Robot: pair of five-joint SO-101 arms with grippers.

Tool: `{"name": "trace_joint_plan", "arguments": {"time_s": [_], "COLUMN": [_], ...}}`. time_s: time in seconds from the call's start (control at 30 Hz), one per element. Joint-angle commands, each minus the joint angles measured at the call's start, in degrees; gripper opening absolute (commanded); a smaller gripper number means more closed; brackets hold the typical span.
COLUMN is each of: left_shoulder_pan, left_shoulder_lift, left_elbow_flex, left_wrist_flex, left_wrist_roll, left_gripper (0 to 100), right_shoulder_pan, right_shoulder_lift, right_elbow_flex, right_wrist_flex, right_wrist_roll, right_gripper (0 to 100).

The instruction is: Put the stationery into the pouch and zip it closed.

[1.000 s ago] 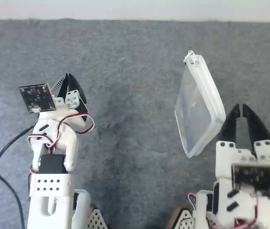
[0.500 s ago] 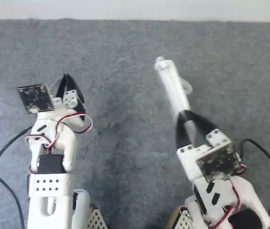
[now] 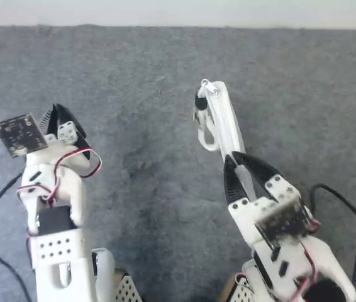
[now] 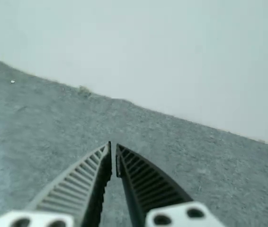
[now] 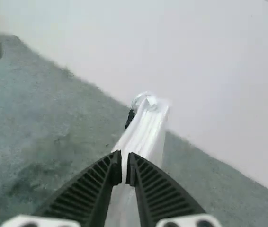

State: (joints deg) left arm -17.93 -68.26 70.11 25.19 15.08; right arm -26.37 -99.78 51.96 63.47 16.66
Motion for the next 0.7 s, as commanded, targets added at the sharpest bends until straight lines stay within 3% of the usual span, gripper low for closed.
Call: {"name": "trace_joint_plan", "arguments": {"time_s": [0.0,0.3,0.67], "left_shoulder_pan": [0.0,-0.3,0.2], "left_shoulder_lift": [-10.7,-37.5,-34.5], "left_elbow_flex": [-3.0,10.3,11.4], "left_wrist_flex": [3.9,4.7,4.8], "left_wrist_roll": [1.0,-2.4,-3.1], "left_gripper": [1,1,1], "right_shoulder_pan": [-0.4,-0.3,-0.2], "right_shoulder_lift": [-5.1,-4.4,-4.4], "right_elbow_flex": [-0.5,1.3,5.6], "right_wrist_flex": [-0.2,-0.2,-0.3], "right_wrist_roll": [0.0,-0.1,-0.2], "right_gripper": [3.0,2.8,3.1]}}
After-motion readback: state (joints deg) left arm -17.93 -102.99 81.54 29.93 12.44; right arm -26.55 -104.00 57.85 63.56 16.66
